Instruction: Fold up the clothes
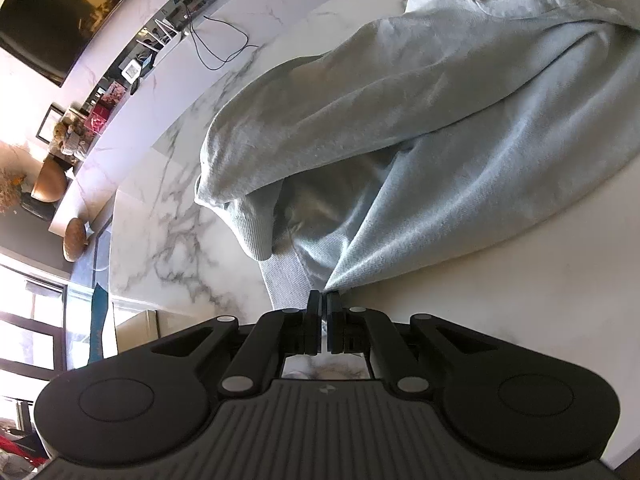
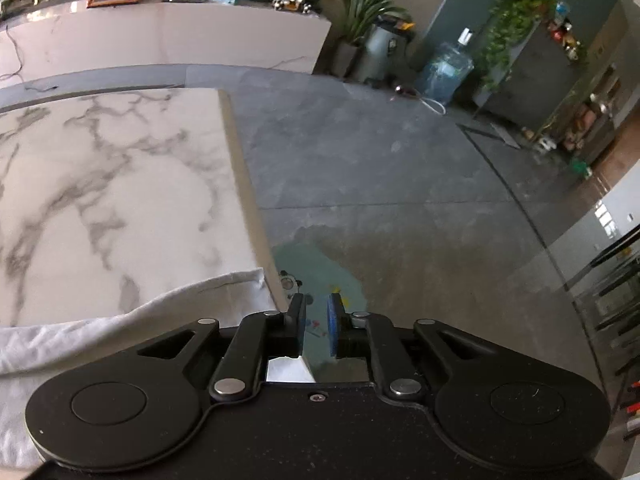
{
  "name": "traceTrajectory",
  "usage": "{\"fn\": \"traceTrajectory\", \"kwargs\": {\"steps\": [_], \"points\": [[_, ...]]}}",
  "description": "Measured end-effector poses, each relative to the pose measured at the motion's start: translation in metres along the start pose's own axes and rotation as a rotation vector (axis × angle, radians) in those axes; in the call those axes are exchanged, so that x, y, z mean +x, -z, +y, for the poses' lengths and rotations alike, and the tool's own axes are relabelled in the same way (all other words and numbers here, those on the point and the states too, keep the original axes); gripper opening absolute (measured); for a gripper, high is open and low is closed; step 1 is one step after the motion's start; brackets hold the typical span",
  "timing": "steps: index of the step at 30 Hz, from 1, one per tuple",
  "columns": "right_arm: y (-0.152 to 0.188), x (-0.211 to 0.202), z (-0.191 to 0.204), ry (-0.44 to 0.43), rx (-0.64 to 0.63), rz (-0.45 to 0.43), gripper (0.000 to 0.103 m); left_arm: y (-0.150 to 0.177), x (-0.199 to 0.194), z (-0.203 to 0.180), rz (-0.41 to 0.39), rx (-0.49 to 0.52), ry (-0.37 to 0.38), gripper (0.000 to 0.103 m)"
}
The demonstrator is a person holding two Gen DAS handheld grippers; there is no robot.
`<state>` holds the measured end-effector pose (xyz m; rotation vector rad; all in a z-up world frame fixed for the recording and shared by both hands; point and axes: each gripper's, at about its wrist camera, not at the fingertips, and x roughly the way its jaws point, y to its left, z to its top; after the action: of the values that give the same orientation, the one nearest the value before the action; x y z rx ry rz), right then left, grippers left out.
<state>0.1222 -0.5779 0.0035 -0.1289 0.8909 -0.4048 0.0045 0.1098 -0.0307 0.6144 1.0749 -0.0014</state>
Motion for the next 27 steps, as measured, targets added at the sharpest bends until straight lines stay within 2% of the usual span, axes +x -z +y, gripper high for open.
{"fn": "traceTrajectory", "kwargs": {"steps": [3, 7, 9, 11, 16, 19, 23, 27], "points": [[0.010, -0.004, -0.007, -0.097, 0.010, 0.007, 0.014, 0.000, 0.002, 0.000, -0.004, -0.001, 0.002, 0.001], [0.025, -0.007, -0.015, -0.155, 0.035, 0.061, 0.016, 0.001, 0.003, 0.001, -0.010, -0.011, 0.006, 0.001], [0.032, -0.009, -0.017, -0.165, 0.051, 0.071, 0.025, 0.002, 0.002, 0.001, -0.014, -0.017, 0.006, 0.001], [0.040, -0.010, -0.015, -0.161, 0.046, 0.073, 0.029, 0.003, 0.002, 0.000, -0.015, -0.015, 0.007, 0.001], [0.048, -0.023, 0.009, -0.181, -0.008, 0.001, 0.029, 0.006, 0.003, -0.001, -0.022, -0.007, 0.015, 0.001], [0.049, -0.023, 0.027, -0.239, -0.039, 0.026, 0.029, 0.009, 0.006, 0.001, -0.031, -0.012, 0.028, 0.001], [0.052, -0.022, 0.040, -0.236, -0.068, 0.041, 0.028, 0.014, 0.006, 0.004, -0.042, -0.009, 0.060, 0.001], [0.054, -0.022, 0.033, -0.238, -0.046, 0.070, 0.028, 0.020, 0.006, 0.008, -0.047, -0.010, 0.106, 0.001]]}}
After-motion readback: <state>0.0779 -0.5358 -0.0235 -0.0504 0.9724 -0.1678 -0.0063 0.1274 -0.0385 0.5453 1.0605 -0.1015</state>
